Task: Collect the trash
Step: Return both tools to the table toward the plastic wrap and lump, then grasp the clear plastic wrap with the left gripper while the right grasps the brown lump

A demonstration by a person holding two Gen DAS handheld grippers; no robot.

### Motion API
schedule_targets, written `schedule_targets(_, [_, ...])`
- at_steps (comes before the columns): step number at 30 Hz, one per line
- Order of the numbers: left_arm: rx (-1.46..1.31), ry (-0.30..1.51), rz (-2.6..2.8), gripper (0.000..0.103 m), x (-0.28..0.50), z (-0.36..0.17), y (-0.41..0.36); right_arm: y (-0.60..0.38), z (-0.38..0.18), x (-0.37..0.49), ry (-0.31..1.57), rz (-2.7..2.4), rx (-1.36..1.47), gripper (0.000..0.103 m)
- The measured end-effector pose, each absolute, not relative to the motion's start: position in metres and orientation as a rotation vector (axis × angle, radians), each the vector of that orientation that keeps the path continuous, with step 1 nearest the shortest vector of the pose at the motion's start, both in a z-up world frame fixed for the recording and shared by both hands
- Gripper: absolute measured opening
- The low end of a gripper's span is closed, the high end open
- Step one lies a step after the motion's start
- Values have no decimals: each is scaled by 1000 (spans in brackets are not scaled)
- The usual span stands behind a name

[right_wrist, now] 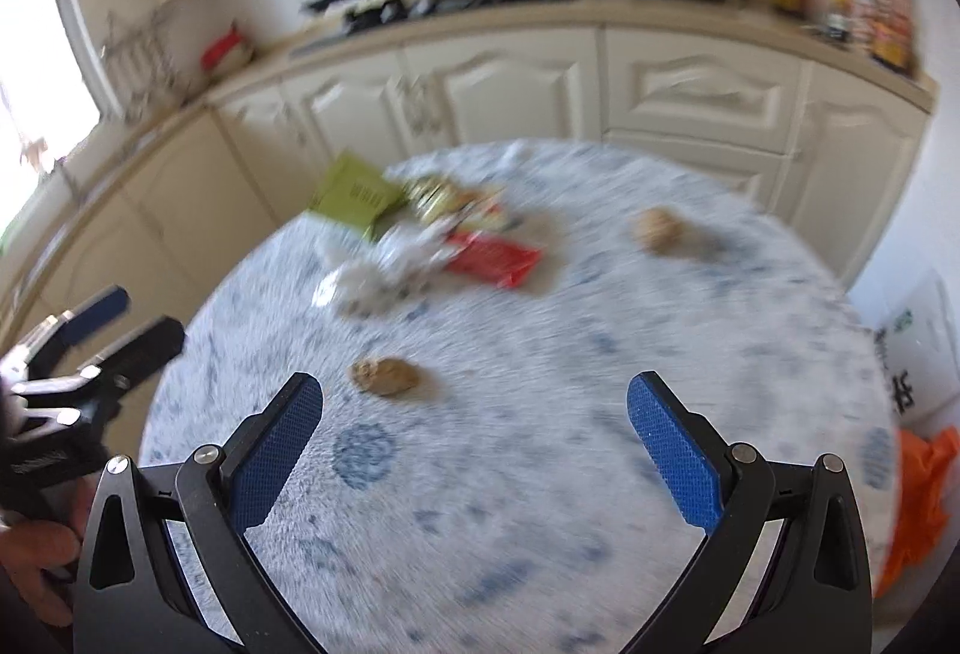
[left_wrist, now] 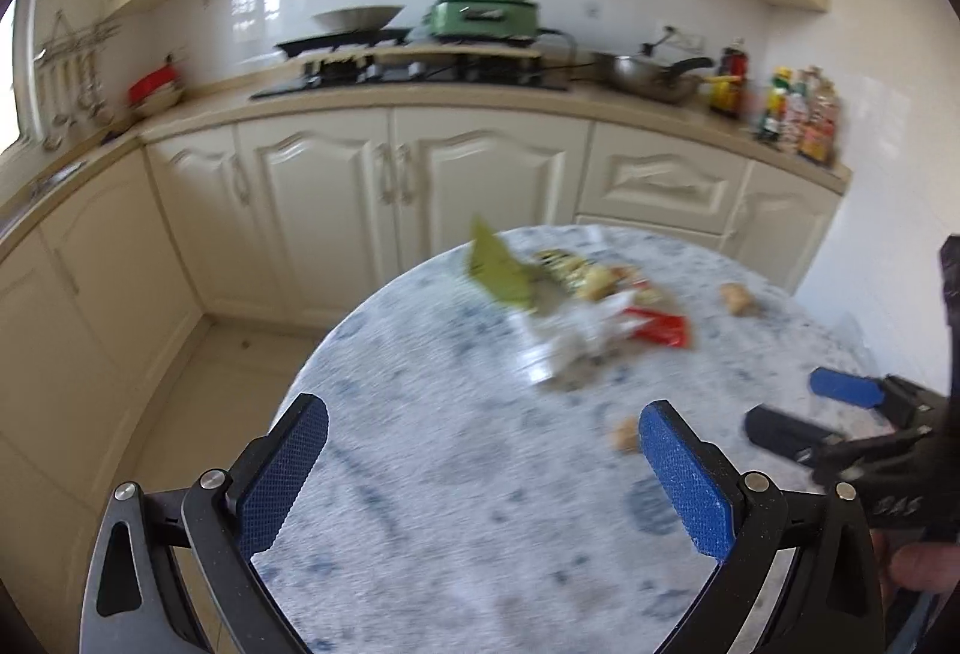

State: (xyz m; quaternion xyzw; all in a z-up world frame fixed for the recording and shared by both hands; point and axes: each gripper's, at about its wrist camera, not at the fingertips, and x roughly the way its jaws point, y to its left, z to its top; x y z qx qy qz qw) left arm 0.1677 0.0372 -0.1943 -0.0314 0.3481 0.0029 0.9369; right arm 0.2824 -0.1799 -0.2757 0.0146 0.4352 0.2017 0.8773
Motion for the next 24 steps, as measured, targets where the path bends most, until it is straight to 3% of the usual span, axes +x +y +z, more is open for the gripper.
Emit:
schedule_targets(2, [-78,728,18,102,175,-202,49,-163,-288,289,926,435,1,102])
schedule_targets(5, [-82,754,33,102,185,-210,56,-142,-305,297,950,455,-48,92])
schedule_targets(11, [-81,789,22,102,207,-228,63,-121,-324,300,948,458,-163,58])
schedule_targets(13, [-76,799,12,102,217,-234,62,-123,-324,299,937,465,-168,41])
schedule_targets(24, [34,816,-70,102,299,-256,7,-171,-317,313,933,400,-83,40])
